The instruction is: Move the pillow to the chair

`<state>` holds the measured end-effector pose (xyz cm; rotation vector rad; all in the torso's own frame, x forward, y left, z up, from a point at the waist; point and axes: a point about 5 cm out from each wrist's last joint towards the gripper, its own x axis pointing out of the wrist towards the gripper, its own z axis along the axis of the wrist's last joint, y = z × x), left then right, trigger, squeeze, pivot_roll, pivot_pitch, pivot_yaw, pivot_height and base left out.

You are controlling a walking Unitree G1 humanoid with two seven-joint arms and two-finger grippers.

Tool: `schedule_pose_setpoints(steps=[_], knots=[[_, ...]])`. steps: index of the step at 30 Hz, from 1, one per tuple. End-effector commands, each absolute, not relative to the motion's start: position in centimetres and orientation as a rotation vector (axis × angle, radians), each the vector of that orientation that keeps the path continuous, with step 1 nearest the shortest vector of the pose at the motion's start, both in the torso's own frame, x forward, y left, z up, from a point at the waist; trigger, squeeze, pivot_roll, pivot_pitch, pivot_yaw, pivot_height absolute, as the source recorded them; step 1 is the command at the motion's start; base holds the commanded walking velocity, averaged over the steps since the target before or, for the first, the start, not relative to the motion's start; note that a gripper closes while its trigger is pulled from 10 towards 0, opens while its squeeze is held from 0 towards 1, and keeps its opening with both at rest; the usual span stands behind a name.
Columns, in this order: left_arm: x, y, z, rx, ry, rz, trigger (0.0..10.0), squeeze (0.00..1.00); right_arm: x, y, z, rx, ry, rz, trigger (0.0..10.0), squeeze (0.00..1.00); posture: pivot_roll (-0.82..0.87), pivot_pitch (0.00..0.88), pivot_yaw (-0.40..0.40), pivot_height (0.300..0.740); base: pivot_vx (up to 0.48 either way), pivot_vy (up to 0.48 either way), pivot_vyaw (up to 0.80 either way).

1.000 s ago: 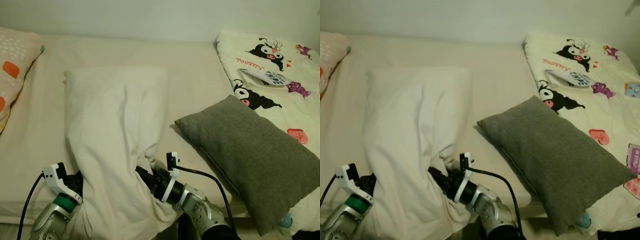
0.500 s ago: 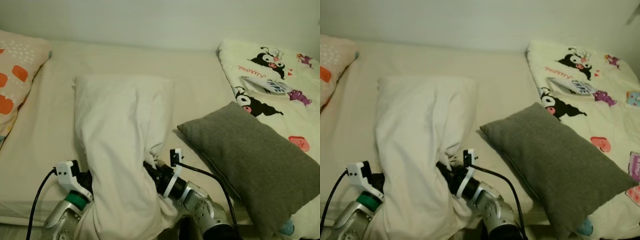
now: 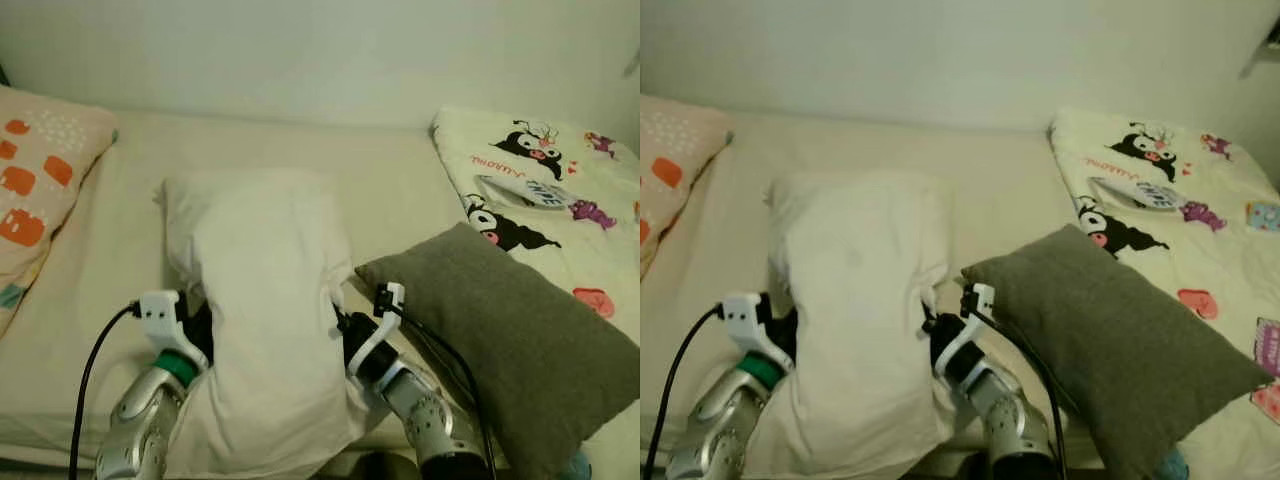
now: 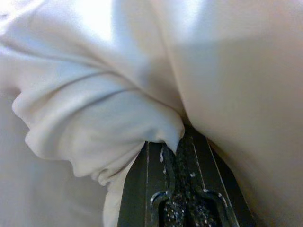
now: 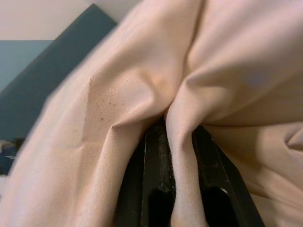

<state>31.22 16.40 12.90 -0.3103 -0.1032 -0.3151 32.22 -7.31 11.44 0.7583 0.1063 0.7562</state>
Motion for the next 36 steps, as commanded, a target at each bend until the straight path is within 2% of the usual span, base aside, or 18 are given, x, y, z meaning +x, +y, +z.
schedule_pose_setpoints(steps=[1, 8, 10, 17, 23, 24, 26, 27, 36], knots=[[31.6, 14.0, 14.2, -0.288, -0.134, -0.418, 0.0, 0.0, 31.6, -5.5, 11.5, 0.749, 0.112, 0.808, 0.0, 0.0, 0.09, 0.0, 0.049, 0.584, 0.0, 0.0, 0.0], [32.0, 13.4, 15.1, -0.258, -0.147, -0.43, 0.0, 0.0, 31.2, -6.7, 10.7, 0.692, 0.094, 0.69, 0.0, 0.0, 0.1, 0.0, 0.1, 0.584, 0.0, 0.0, 0.0], [31.7, 13.8, 15.2, -0.225, -0.151, -0.427, 0.0, 0.0, 30.6, -6.4, 10.0, 0.641, 0.106, 0.619, 0.0, 0.0, 0.09, 0.0, 0.142, 0.584, 0.0, 0.0, 0.0], [30.8, 13.4, 15.6, -0.273, -0.201, -0.447, 0.0, 0.0, 30.3, -5.4, 10.2, 0.607, 0.096, 0.613, 0.0, 0.0, 0.1, 0.0, 0.151, 0.584, 0.0, 0.0, 0.0], [30.8, 13.4, 15.6, -0.246, -0.213, -0.381, 0.0, 0.0, 30.7, -4.4, 11.5, 0.563, 0.062, 0.63, 0.0, 0.0, 0.11, 0.0, 0.119, 0.584, 0.0, 0.0, 0.0], [30.9, 13.5, 15.7, -0.205, -0.199, -0.364, 3.3, 0.0, 31.0, -4.6, 11.7, 0.572, 0.059, 0.615, 4.5, 0.0, 0.13, 0.0, 0.114, 0.584, 0.0, 0.0, 0.0], [30.9, 13.5, 15.7, -0.205, -0.199, -0.364, 3.3, 0.0, 31.0, -4.6, 11.7, 0.572, 0.059, 0.615, 4.5, 0.0, 0.13, 0.0, 0.114, 0.584, 0.0, 0.0, 0.0], [31.1, 13.6, 15.7, -0.168, -0.182, -0.344, 10.0, 0.0, 31.2, -4.8, 11.8, 0.579, 0.062, 0.603, 10.0, 0.0, 0.13, 0.0, 0.113, 0.584, 0.0, 0.0, 0.0], [31.0, 12.9, 15.6, -0.11, -0.113, -0.369, 10.0, 0.0, 31.5, -5.7, 10.9, 0.495, 0.085, 0.509, 10.0, 0.0, 0.1, 0.0, 0.121, 0.589, 0.0, 0.0, 0.0]])
